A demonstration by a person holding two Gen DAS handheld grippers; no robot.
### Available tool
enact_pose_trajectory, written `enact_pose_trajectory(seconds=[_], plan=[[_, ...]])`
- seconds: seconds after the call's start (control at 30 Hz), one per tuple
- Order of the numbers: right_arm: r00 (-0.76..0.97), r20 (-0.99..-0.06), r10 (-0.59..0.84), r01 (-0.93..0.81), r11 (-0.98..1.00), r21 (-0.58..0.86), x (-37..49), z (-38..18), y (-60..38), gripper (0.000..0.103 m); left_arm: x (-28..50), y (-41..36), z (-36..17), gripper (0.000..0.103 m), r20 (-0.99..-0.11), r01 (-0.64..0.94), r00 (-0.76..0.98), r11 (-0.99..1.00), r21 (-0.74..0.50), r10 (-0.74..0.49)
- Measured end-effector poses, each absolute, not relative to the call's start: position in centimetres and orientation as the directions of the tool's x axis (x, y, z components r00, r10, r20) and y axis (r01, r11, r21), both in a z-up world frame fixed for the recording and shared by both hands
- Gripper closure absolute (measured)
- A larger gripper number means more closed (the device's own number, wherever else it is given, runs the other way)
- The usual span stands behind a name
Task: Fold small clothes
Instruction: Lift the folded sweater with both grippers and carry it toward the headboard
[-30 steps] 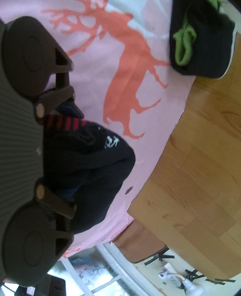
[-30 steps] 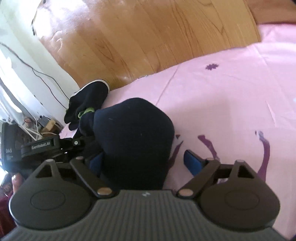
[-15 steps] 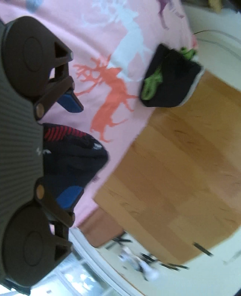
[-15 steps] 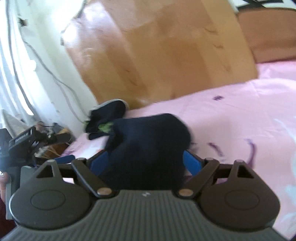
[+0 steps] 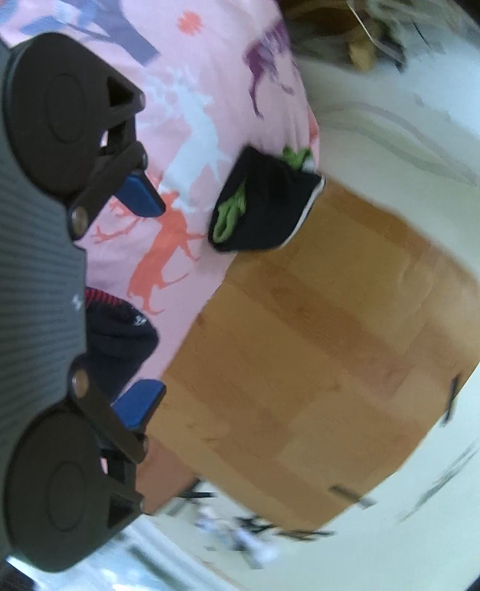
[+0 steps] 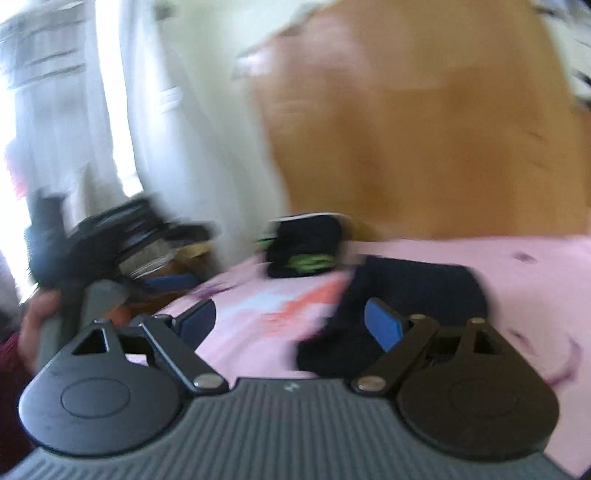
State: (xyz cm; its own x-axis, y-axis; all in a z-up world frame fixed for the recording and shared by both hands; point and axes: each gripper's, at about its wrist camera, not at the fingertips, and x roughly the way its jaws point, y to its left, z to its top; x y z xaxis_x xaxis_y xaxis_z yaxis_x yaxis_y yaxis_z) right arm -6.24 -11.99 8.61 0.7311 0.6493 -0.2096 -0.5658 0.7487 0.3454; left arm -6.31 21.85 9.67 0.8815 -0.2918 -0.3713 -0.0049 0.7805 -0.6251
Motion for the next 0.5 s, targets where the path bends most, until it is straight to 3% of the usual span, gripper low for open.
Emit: enact_pose_trajectory(seconds=[0.2,0.33,0.5], plan=[[0.782,-0.311,0.541,-0.338,0.786,0.518,-0.1,5.5,-19.9,0.013,1.4,17.5,7.0,0.000,-0.475,0.073,0.791,0.831,-0.552,-0.385],[0.712,-0.377,0.592,-0.291,0.737,0.610,4.6,2.9,-21.2,0.012,6.1,15.4,3.6,0.001,-0.569,0.142,0.643,0.810,-0.569,-0.512],[0.581,-0.428,0.692,-0.307,0.673,0.673,8.4,0.4,-18.6,0.011,6.9,15.5,0.4,0.000,-0.569,0.199,0.543,0.753,-0.628,-0.618]])
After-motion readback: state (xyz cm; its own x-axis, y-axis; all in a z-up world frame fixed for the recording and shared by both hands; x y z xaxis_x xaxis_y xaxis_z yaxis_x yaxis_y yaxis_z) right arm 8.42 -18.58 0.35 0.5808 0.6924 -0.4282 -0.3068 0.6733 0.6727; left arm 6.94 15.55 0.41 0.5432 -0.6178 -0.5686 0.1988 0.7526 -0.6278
